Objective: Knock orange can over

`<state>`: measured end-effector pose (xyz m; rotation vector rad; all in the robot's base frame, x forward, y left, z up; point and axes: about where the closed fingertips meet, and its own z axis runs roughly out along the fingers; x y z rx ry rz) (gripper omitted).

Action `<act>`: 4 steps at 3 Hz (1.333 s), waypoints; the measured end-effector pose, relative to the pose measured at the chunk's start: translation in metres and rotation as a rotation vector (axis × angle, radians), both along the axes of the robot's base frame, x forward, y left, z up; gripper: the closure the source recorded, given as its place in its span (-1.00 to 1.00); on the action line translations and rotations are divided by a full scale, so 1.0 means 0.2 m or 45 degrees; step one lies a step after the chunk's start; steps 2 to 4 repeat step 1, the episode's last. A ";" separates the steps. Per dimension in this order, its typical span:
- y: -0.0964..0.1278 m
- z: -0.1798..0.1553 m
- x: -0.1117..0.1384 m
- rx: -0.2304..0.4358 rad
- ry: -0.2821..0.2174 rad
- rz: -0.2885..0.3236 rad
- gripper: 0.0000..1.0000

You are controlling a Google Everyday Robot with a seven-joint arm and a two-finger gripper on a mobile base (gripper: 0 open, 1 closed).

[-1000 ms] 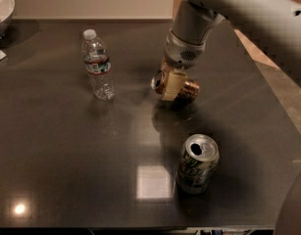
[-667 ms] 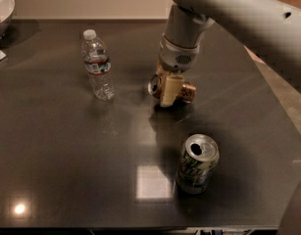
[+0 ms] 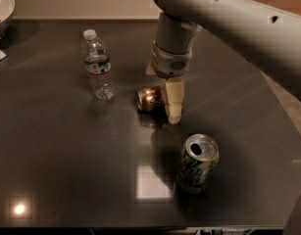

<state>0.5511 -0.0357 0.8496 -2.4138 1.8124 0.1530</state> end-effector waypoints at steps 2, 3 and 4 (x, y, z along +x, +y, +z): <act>0.00 0.00 0.00 0.000 0.000 0.000 -1.00; 0.00 0.00 0.00 0.000 0.000 0.000 -1.00; 0.00 0.00 0.00 0.000 0.000 0.000 -1.00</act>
Offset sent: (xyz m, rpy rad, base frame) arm 0.0000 0.0000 0.0000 0.0000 0.0000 0.0000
